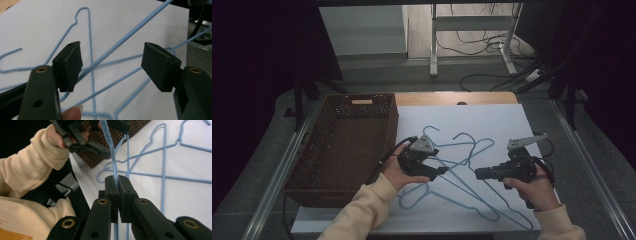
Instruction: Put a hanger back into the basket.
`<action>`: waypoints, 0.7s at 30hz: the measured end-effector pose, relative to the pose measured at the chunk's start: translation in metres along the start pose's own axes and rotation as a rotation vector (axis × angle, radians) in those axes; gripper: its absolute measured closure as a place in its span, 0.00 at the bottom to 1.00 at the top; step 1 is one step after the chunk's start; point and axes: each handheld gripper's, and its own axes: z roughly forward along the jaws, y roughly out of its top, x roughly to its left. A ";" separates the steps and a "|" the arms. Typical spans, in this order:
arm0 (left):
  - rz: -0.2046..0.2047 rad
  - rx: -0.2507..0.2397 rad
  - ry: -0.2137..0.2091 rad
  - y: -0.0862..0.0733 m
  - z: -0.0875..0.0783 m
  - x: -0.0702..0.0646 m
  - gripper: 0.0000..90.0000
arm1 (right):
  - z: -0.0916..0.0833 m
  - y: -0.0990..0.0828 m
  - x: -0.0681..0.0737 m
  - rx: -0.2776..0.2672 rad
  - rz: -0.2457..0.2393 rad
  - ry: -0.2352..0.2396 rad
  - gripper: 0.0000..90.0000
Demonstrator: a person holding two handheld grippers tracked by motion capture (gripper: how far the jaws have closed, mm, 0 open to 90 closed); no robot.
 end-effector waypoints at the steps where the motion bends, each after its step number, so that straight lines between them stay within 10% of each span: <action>1: 0.000 0.000 0.000 0.000 0.000 0.000 0.43 | 0.000 0.000 0.000 0.000 0.000 0.000 0.97; 7: 0.052 0.048 0.023 -0.001 0.007 -0.003 0.71 | 0.004 0.001 0.003 0.014 -0.016 0.019 0.97; 17: 0.178 0.128 -0.063 -0.002 -0.002 -0.031 0.93 | -0.005 -0.003 -0.005 0.028 -0.029 -0.009 0.95; 21: 0.164 0.124 -0.096 -0.004 -0.006 -0.032 0.96 | -0.002 -0.003 -0.010 0.014 -0.020 -0.008 0.93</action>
